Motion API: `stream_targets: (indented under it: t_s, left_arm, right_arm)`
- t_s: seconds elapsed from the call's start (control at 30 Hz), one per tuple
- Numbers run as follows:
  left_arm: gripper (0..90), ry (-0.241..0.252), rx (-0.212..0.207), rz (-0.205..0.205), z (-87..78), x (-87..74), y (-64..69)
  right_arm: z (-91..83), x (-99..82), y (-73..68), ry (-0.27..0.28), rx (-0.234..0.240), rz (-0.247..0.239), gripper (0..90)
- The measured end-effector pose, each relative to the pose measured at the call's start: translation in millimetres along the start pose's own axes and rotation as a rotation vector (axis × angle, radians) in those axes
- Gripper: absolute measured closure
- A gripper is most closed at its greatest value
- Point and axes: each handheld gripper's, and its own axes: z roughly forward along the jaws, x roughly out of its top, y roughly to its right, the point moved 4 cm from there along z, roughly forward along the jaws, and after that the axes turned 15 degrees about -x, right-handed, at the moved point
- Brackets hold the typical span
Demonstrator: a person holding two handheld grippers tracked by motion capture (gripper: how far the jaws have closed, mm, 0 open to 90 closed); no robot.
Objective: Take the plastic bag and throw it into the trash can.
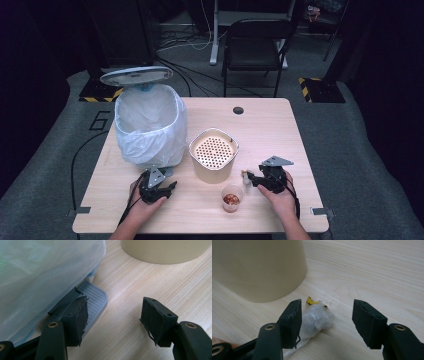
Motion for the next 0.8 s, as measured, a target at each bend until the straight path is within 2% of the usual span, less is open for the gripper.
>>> stream_targets:
  t_s: [0.13,0.2,0.33,0.4,0.5,0.57,0.67,0.7,0.73,0.77,0.8]
  left_arm:
    - [38.1,0.0,0.001,0.001,0.1,0.0,0.1]
    - [38.1,-0.002,0.006,0.019,0.0,0.4,-0.9]
    - [38.1,0.002,0.01,0.01,0.4,0.2,-0.2]
    - [38.1,-0.002,0.013,0.019,0.1,0.4,-0.8]
    - [38.1,-0.002,0.014,0.02,0.1,0.4,-0.7]
    - [38.1,-0.007,0.008,0.02,-0.2,0.4,-0.7]
    - [38.1,-0.011,0.007,0.022,-0.4,0.4,-0.8]
    - [38.1,-0.009,0.009,0.022,-0.3,0.4,-0.8]
    - [38.1,-0.009,0.009,0.022,-0.2,0.4,-0.7]
    - [38.1,-0.009,0.009,0.022,-0.2,0.4,-0.7]
    - [38.1,-0.009,0.009,0.021,-0.3,0.4,-0.7]
  right_arm:
    - [0.8,0.3,-5.7,-0.008,0.011,-0.003,42.7]
    - [1.2,0.1,-8.2,-0.008,0.022,-0.015,43.3]
    - [-4.3,4.3,-9.9,0.042,0.001,-0.019,43.1]
    - [-4.6,5.6,-10.3,0.064,0.004,-0.022,41.1]
    - [1.0,2.0,-13.8,0.026,0.034,-0.028,39.0]
    - [6.3,-1.8,-16.4,-0.015,0.053,-0.052,39.1]
    - [13.8,-9.2,-17.5,-0.091,0.061,-0.069,41.4]
    - [16.3,-10.8,-16.2,-0.098,0.058,-0.078,41.9]
    - [16.8,-12.2,-15.1,-0.111,0.066,-0.075,42.6]
    - [17.8,-12.0,-13.9,-0.1,0.076,-0.061,43.6]
    - [16.6,-12.4,-13.5,-0.114,0.079,-0.035,44.3]
